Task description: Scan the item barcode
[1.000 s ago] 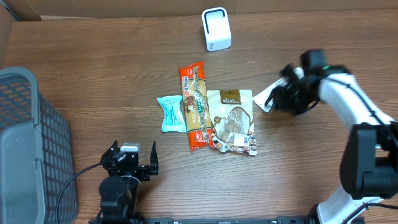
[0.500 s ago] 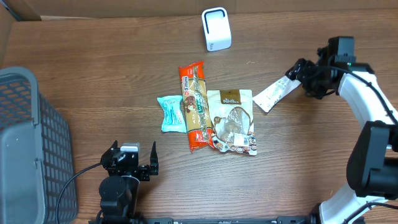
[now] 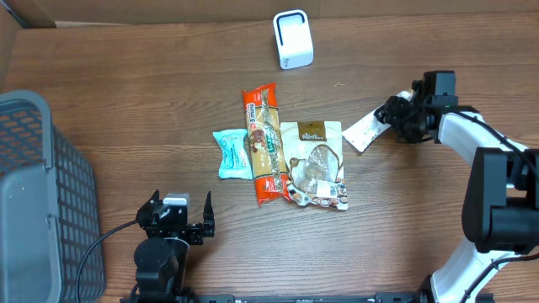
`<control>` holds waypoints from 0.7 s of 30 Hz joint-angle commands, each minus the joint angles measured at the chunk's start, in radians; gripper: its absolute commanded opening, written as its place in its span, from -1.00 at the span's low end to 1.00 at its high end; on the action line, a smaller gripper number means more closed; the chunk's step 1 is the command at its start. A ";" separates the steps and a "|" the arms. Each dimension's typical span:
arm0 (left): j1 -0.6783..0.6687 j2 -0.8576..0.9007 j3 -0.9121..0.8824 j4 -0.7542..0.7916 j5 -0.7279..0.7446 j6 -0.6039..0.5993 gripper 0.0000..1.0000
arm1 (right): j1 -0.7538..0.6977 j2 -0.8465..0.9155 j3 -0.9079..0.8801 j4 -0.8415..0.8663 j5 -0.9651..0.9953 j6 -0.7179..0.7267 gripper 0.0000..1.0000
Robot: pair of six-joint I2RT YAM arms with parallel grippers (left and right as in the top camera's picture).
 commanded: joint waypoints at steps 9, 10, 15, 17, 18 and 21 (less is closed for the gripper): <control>0.000 -0.011 -0.006 0.000 -0.009 -0.013 0.99 | 0.006 0.024 -0.011 -0.097 -0.140 -0.114 -0.65; 0.000 -0.011 -0.006 0.000 -0.009 -0.013 0.99 | 0.006 0.019 -0.003 -0.118 -0.153 -0.142 -0.67; 0.000 -0.011 -0.006 0.000 -0.009 -0.013 0.99 | 0.007 -0.019 0.058 -0.291 -0.259 -0.391 -0.75; 0.000 -0.011 -0.006 0.000 -0.009 -0.013 0.99 | 0.012 -0.027 0.077 -0.388 -0.293 -0.532 -0.76; 0.000 -0.011 -0.006 0.000 -0.009 -0.013 0.99 | 0.015 -0.028 0.077 -0.416 -0.292 -0.584 -0.75; 0.000 -0.011 -0.006 0.000 -0.009 -0.013 0.99 | 0.023 -0.026 0.070 -0.467 -0.234 -0.690 -0.66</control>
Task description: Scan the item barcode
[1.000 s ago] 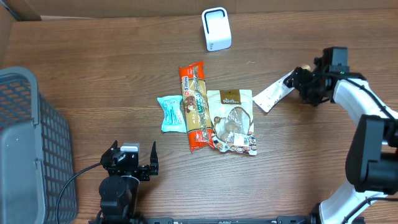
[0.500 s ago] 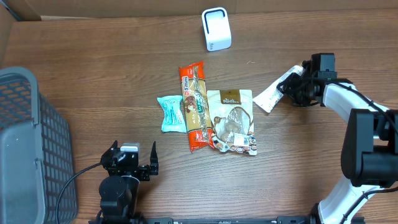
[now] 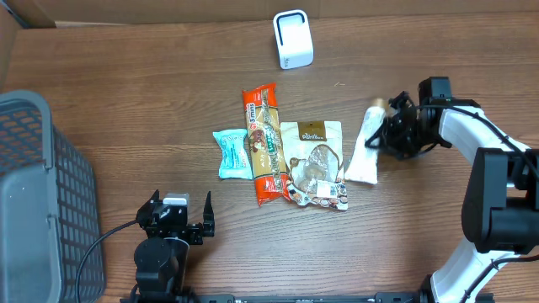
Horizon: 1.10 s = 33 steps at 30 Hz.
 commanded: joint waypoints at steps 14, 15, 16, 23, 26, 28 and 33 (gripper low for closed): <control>0.000 -0.011 -0.006 0.000 -0.009 -0.013 0.99 | 0.017 0.017 -0.034 0.077 0.023 -0.201 -0.04; 0.000 -0.011 -0.006 0.000 -0.009 -0.013 0.99 | 0.016 0.026 -0.034 0.071 -0.007 -0.201 -0.15; 0.000 -0.011 -0.006 0.000 -0.009 -0.013 0.99 | 0.016 0.033 -0.034 0.067 -0.024 -0.200 -0.21; 0.000 -0.011 -0.006 0.000 -0.009 -0.013 0.99 | 0.017 0.066 -0.034 0.084 -0.074 -0.093 -0.84; 0.000 -0.011 -0.006 0.000 -0.009 -0.013 0.99 | 0.013 0.065 -0.024 0.055 -0.089 -0.011 -0.93; 0.000 -0.011 -0.006 0.000 -0.009 -0.013 0.99 | -0.003 0.064 0.003 0.013 -0.201 -0.025 -0.93; 0.000 -0.011 -0.006 0.000 -0.009 -0.013 0.99 | -0.037 0.009 0.137 -0.194 -0.409 -0.148 -0.93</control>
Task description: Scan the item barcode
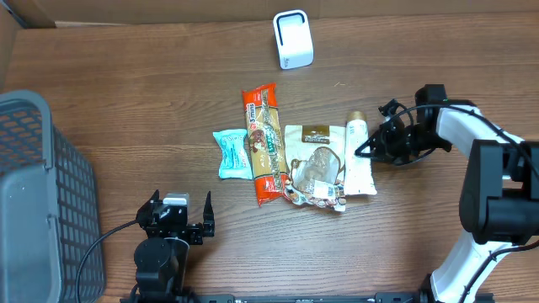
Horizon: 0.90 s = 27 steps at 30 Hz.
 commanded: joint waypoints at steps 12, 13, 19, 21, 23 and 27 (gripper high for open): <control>0.000 -0.011 -0.006 0.000 -0.009 -0.013 0.99 | -0.008 -0.279 0.374 -0.399 -0.179 -0.182 -0.93; 0.000 -0.011 -0.006 0.000 -0.009 -0.013 0.99 | -0.003 -0.319 0.376 -0.400 -0.198 -0.182 -0.93; 0.000 -0.011 -0.006 0.000 -0.009 -0.013 0.99 | 0.053 -0.394 0.377 -0.409 -0.232 -0.186 -0.93; 0.000 -0.011 -0.006 0.000 -0.009 -0.013 0.99 | 0.075 -0.403 0.377 -0.407 -0.260 -0.186 -0.93; 0.000 -0.011 -0.006 0.000 -0.009 -0.013 0.99 | 0.100 -0.406 0.379 -0.406 -0.282 -0.185 -0.93; 0.000 -0.011 -0.006 0.000 -0.009 -0.013 0.99 | 0.147 -0.406 0.380 -0.373 -0.282 -0.128 -0.93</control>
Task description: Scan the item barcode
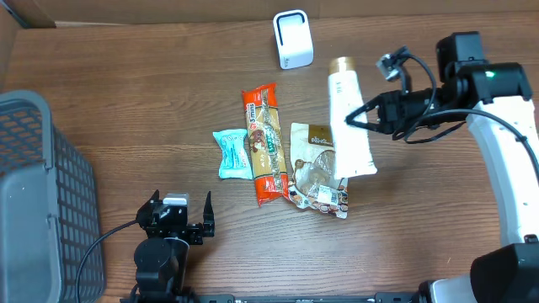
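Observation:
The item in hand is a white tube (351, 126) with a gold cap, raised off the table and looking large in the overhead view. Its cap end points toward the white scanner (293, 39) at the back, and its flat end hangs over the clear snack bag (313, 168). My right gripper (369, 114) is shut on the tube's right side at mid-length. My left gripper (178, 215) rests near the front edge, open and holding nothing.
A long orange-red packet (264, 143) and a small teal packet (232, 154) lie left of the snack bag. A grey basket (38, 194) fills the left edge. A cardboard wall runs along the back.
The tube lay flat beside the snack bag with my right gripper at its right side. Now it is lifted off the table and sits further back, nearer the scanner. The left arm is unchanged.
First my right gripper was at the tube out on the right, apart from the other items. The tube then lay closer to the snack bag, then flat right against it. By now the right gripper holds it raised below the scanner.

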`<control>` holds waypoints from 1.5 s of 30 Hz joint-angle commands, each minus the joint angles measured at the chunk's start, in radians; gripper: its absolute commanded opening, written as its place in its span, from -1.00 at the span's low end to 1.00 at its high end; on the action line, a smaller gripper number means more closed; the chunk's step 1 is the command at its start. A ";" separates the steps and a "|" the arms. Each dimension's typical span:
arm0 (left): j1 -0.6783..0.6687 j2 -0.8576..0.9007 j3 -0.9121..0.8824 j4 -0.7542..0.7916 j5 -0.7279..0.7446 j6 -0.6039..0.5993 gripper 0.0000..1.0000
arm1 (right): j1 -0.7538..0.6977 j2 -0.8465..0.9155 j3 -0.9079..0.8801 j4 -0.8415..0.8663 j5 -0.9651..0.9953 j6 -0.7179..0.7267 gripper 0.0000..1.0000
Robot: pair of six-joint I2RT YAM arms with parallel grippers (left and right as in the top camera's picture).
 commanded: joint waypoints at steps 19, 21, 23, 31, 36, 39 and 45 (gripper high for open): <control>0.000 -0.011 -0.006 0.000 -0.009 -0.013 0.99 | 0.341 0.010 0.226 0.231 1.015 0.419 -0.93; 0.000 -0.011 -0.006 0.000 -0.009 -0.013 0.99 | 0.402 0.041 0.229 0.296 1.290 0.401 -0.93; 0.000 -0.011 -0.006 0.000 -0.009 -0.013 0.99 | 0.439 0.085 0.229 0.372 1.455 0.337 -0.93; 0.000 -0.011 -0.006 0.000 -0.009 -0.013 0.99 | 0.459 0.371 0.229 0.801 1.685 -0.198 -0.93; 0.000 -0.011 -0.006 0.000 -0.009 -0.013 0.99 | 0.439 0.534 0.229 1.122 1.761 -0.529 -0.93; 0.000 -0.011 -0.006 0.000 -0.009 -0.013 0.99 | 0.428 0.609 0.229 1.275 1.761 -0.690 -0.93; 0.000 -0.011 -0.006 0.000 -0.009 -0.013 0.99 | 0.399 0.714 0.229 1.545 1.752 -0.806 -0.93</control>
